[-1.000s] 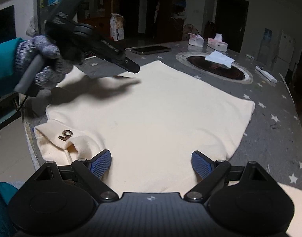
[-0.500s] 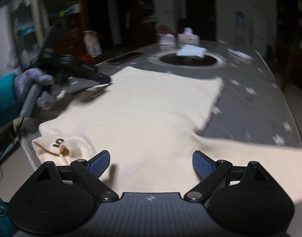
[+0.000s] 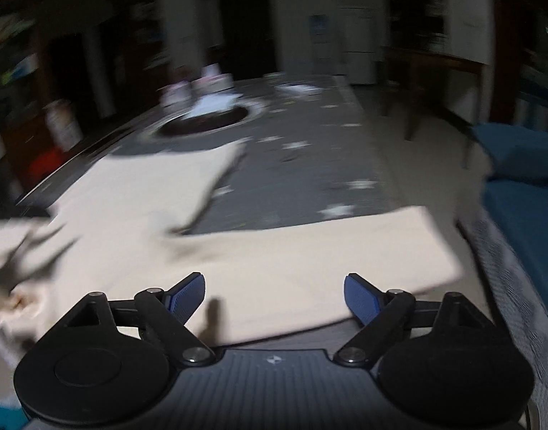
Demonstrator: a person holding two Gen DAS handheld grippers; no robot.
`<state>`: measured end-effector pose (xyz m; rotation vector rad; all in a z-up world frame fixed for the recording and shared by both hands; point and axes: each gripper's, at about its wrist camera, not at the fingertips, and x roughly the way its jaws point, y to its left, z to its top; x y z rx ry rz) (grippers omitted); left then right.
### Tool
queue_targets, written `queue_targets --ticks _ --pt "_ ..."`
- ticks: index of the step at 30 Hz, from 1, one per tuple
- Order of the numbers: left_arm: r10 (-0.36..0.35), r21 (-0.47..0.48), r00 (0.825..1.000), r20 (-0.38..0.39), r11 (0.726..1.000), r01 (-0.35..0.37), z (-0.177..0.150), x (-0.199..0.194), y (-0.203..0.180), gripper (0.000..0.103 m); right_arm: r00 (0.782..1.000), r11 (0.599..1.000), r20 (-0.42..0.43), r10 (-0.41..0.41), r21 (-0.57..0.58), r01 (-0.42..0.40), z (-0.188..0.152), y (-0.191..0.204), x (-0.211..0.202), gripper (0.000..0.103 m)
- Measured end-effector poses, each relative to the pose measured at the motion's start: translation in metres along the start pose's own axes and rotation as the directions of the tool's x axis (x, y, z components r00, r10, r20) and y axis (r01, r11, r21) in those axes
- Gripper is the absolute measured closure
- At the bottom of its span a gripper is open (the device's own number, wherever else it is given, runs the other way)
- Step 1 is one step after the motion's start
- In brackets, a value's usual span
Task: Fold clothes
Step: 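Open the left gripper while the right gripper grasps the sweatshirt side edge, then lift the grasped side with the right gripper and fold it over the body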
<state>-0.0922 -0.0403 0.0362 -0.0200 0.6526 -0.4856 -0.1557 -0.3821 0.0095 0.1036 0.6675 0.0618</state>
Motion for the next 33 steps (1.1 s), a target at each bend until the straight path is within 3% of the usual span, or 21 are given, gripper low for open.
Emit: queue_targets --ticks 4,9,16,20,26,33 --pt "-0.033 0.042 0.999 -0.013 0.999 0.033 -0.009 -0.002 -0.015 0.051 0.993 0.984 -0.003 -0.116 0.134 0.115 0.001 -0.043 0.005 0.023" --pt "-0.055 0.053 0.998 -0.027 0.997 0.056 -0.015 -0.001 -0.027 0.05 0.987 0.949 -0.032 -0.154 0.273 0.157 -0.003 -0.087 0.014 0.03" --pt "-0.085 0.126 0.996 -0.037 0.988 0.089 -0.019 0.0 -0.046 0.048 0.999 0.894 -0.003 -0.037 0.447 0.035 -0.012 -0.117 0.027 0.048" --pt "-0.099 0.149 0.994 -0.044 0.983 0.105 -0.021 0.0 -0.054 0.047 0.999 0.88 0.03 -0.021 0.474 0.004 -0.016 -0.12 0.022 0.067" --pt "-0.123 0.185 0.99 -0.063 0.974 0.133 -0.027 0.002 -0.066 0.046 0.994 0.886 0.077 -0.074 0.463 0.03 -0.013 -0.119 0.014 0.093" --pt "-0.149 0.214 0.986 -0.075 0.963 0.162 -0.029 0.006 -0.077 0.046 0.986 0.898 0.161 -0.046 0.439 -0.03 -0.002 -0.109 -0.007 0.098"
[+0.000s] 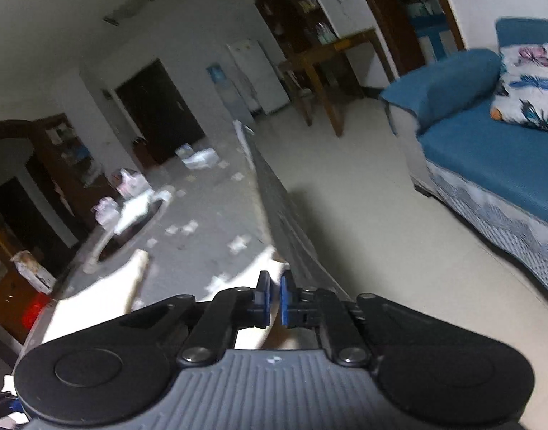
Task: Fold clothes
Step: 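Lift the grasped side with the right gripper and fold it over the body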
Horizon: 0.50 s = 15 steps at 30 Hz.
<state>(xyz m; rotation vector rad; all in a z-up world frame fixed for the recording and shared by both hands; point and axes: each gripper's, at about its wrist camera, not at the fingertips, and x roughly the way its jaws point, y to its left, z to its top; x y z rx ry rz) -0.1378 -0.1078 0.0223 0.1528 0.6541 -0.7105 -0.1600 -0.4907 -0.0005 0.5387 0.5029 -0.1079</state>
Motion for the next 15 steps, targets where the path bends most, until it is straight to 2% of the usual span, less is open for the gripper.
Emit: queue_targets --ticks 4,8,12,15 --pt "-0.028 0.018 1.0 0.002 0.999 0.028 0.002 0.005 -0.007 0.046 0.996 0.996 0.029 0.08 -0.04 -0.079 0.012 0.026 -0.015 0.098" --pt "-0.056 0.03 0.998 -0.011 0.998 0.056 0.0 0.015 -0.015 0.046 0.984 0.981 0.041 0.176 -0.095 -0.172 0.026 0.059 -0.027 0.098" --pt "-0.077 0.036 0.997 0.003 0.996 0.076 -0.002 0.012 -0.019 0.046 0.96 0.951 0.023 0.278 -0.146 -0.271 0.038 0.097 -0.03 0.098" --pt "-0.059 0.01 0.998 0.034 0.998 0.059 -0.001 0.0 -0.009 0.046 0.939 0.92 -0.009 0.344 -0.197 -0.339 0.042 0.13 -0.026 0.098"
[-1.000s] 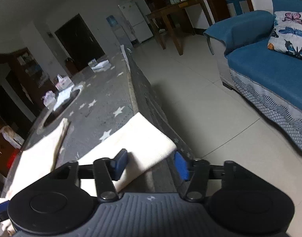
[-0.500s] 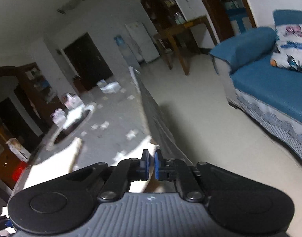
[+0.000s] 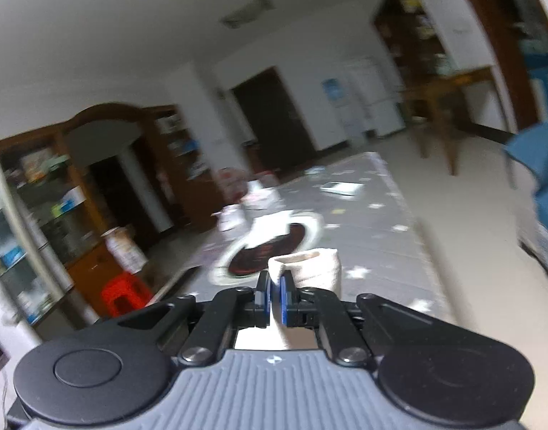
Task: Fold clothes
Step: 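Lift the grasped side with the right gripper and fold it over the body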
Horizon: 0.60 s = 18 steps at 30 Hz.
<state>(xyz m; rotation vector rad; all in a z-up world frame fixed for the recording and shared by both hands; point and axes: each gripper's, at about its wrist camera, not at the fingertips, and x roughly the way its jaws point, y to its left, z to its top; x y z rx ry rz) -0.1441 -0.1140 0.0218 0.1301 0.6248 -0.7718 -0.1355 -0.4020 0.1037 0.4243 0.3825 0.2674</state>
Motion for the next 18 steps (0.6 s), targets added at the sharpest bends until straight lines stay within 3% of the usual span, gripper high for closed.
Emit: queue_targets --ticks 5,11,16,18 --pt "0.081 -0.054 0.995 0.049 0.995 -0.079 -0.008 -0.032 0.027 0.046 0.989 0.987 -0.073 0.131 -0.086 -0.137 0.003 0.056 0.038 0.098" --pt "0.201 -0.15 0.977 0.069 0.97 -0.189 -0.028 -0.07 0.06 0.046 0.949 0.953 -0.21 0.237 -0.137 -0.269 -0.024 0.113 0.089 0.098" --pt "0.264 -0.22 0.962 0.074 0.945 -0.243 -0.044 -0.091 0.076 0.044 0.89 0.921 -0.357 0.284 -0.155 -0.357 -0.06 0.148 0.124 0.098" --pt "0.282 -0.243 0.957 0.069 0.935 -0.258 -0.048 -0.097 0.082 0.043 0.855 0.902 -0.426 0.297 -0.168 -0.397 -0.075 0.16 0.13 0.097"
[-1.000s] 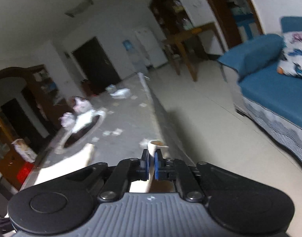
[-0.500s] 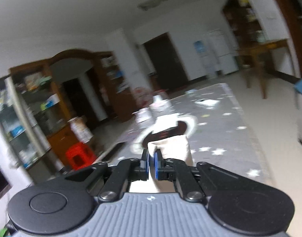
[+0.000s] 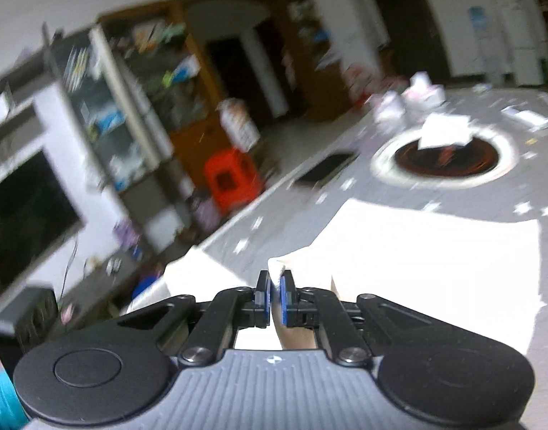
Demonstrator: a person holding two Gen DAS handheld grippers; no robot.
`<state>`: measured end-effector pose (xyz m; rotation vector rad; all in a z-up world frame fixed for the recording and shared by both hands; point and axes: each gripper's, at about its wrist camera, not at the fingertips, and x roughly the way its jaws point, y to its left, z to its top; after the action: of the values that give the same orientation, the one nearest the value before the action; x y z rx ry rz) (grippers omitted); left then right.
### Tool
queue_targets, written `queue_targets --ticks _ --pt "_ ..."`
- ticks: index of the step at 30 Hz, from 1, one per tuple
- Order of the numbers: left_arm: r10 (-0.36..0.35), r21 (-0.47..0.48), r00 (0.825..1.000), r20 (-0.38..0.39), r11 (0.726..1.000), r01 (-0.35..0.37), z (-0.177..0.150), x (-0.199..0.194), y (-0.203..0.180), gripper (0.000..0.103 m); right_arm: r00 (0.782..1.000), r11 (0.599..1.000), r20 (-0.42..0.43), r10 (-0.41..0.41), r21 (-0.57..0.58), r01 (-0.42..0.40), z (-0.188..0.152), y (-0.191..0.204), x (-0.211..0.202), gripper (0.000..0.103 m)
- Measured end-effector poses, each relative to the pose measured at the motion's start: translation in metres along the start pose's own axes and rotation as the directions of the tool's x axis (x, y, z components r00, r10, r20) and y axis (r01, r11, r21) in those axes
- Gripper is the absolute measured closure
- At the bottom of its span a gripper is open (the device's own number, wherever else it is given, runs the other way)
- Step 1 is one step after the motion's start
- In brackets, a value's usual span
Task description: Fold clothes
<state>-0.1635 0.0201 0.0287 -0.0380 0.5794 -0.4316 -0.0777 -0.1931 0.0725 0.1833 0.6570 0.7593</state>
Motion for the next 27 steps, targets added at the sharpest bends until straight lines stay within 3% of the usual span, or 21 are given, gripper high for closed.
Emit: queue_targets --ticks 2,7,9,13,18,22,27 --pt "0.018 -0.02 1.0 0.0 1.0 -0.018 -0.002 -0.003 0.007 0.043 0.998 0.999 -0.057 0.023 -0.025 -0.024 -0.011 0.014 0.011 0.092" --pt "0.042 -0.033 0.999 0.007 0.999 -0.042 0.0 -0.01 0.016 0.043 0.997 0.997 -0.076 0.012 -0.069 -0.017 -0.015 0.02 0.002 0.086" --pt "0.039 -0.029 0.999 0.016 0.999 -0.039 0.001 -0.012 0.015 0.043 0.997 0.996 -0.074 -0.03 -0.091 0.023 -0.018 0.012 -0.013 0.08" --pt "0.011 -0.008 1.0 0.024 1.0 -0.011 0.006 -0.002 0.006 0.044 0.986 0.988 -0.102 -0.128 -0.101 0.118 -0.036 -0.007 -0.035 0.08" --pt "-0.015 0.017 1.0 0.017 1.0 0.015 0.01 0.012 -0.007 0.044 0.953 0.96 -0.146 -0.267 -0.13 0.249 -0.073 -0.022 -0.061 0.079" --pt "0.017 0.001 1.0 0.009 1.0 -0.017 0.011 0.02 -0.003 0.044 0.923 0.934 -0.159 -0.351 -0.125 0.334 -0.09 -0.032 -0.073 0.078" --pt "0.094 -0.038 0.995 0.018 0.995 -0.093 0.016 0.018 0.017 0.044 0.926 0.926 -0.086 -0.367 -0.13 0.355 -0.078 -0.037 -0.077 0.078"
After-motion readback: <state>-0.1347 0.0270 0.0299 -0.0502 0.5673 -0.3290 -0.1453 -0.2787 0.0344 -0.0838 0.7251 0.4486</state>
